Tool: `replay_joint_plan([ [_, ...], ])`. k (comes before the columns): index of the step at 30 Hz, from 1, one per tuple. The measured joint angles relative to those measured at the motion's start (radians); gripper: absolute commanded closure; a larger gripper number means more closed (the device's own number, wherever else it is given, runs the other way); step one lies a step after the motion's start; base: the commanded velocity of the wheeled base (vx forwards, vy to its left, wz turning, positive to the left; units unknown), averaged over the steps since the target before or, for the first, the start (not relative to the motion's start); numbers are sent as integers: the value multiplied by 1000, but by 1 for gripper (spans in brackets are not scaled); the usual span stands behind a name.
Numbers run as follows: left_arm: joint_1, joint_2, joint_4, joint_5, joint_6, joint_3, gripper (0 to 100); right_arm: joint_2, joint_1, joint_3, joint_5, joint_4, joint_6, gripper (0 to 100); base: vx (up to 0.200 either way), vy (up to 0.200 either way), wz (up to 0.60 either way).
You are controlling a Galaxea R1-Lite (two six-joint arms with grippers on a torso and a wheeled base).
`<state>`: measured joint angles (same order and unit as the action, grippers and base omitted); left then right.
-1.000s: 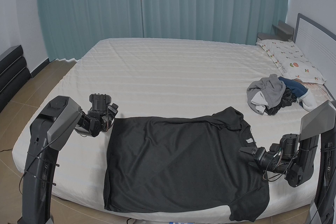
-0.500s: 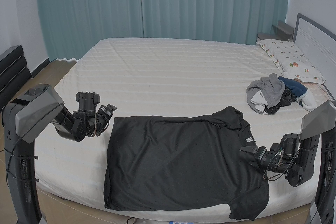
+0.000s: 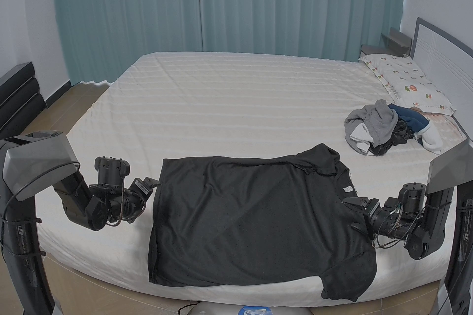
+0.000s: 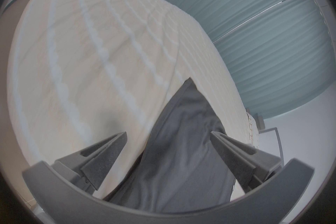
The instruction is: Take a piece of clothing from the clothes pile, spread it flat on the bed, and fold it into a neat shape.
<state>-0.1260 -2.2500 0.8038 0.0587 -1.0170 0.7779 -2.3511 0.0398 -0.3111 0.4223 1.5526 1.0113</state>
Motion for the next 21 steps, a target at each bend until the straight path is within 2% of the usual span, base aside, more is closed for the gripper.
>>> replay_joint_plan([
  [2,-10,8,14,9,7,-33,0,3,-1,-1,0,0,6,0,0,0,0],
  [7,-23,28,18,13,67,-89,0,8,-3,-1,0,1,6,0,-200,0,0],
  [16,-78,47,31,9,275,-210,0,9,-3,0,0,0,2,0,0,0,0],
  [21,-118,46,43,-21,326,-257,0,8,0,-1,0,0,-1,0,0,0,0],
])
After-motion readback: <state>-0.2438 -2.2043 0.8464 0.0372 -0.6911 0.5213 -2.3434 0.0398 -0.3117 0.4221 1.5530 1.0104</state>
